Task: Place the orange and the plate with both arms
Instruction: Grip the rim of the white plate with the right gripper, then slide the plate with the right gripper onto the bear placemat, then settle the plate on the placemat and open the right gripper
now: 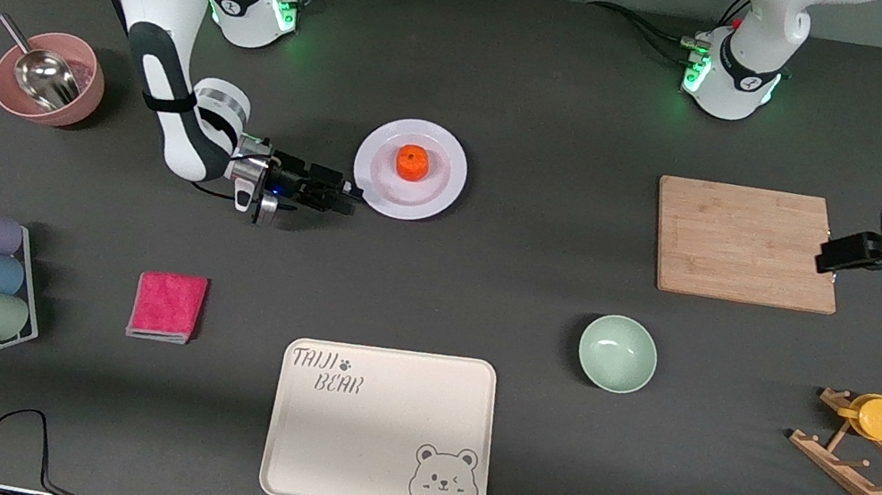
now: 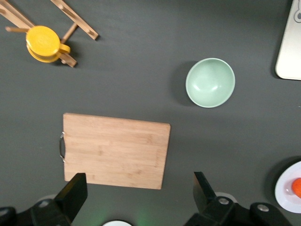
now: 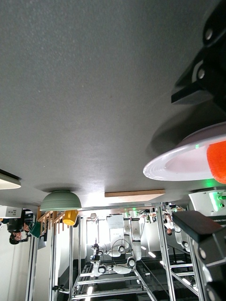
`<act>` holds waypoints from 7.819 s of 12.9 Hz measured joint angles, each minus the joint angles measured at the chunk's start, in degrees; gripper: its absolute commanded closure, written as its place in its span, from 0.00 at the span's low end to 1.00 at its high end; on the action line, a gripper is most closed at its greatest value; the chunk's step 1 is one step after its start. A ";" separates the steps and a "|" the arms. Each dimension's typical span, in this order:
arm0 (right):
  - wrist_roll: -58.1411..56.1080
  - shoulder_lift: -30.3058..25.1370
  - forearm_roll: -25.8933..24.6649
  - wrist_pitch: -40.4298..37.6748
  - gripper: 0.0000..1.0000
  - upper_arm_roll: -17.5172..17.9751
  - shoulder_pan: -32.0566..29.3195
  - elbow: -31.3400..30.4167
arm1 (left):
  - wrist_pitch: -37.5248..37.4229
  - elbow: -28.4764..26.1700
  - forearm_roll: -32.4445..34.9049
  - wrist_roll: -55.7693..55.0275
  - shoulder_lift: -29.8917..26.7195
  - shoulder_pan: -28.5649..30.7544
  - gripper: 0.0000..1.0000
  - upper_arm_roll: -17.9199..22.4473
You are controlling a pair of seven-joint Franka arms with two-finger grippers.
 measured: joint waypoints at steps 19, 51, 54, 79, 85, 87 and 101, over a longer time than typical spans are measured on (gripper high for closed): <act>-10.71 -0.33 8.15 -5.56 0.32 2.95 -0.16 -6.18 | 3.16 -6.32 1.76 11.19 -4.24 -6.18 0.00 7.50; 19.48 0.48 -8.29 -4.23 1.00 -3.27 -0.04 12.83 | 3.12 -6.43 2.40 11.47 -4.03 -9.63 0.00 9.88; 25.06 -1.33 -12.05 -4.22 1.00 -5.25 -0.04 17.10 | 3.12 -6.43 2.40 11.47 -4.03 -9.65 0.00 9.88; 46.67 36.30 -14.50 1.31 1.00 -6.14 -4.16 75.20 | 3.09 -6.56 2.40 11.48 -3.92 -9.70 0.00 9.87; 45.70 40.09 -14.49 1.68 1.00 -6.12 -5.39 79.62 | 3.09 -6.57 2.40 11.48 -3.92 -9.71 0.00 9.88; 44.65 40.96 -14.49 3.26 1.00 -4.62 -5.64 80.38 | 3.08 -6.57 2.40 11.49 -3.92 -9.73 0.00 9.87; 37.45 44.73 -14.49 6.81 0.28 2.08 -8.66 83.43 | 3.05 -6.69 2.40 11.49 -3.91 -9.82 0.00 9.87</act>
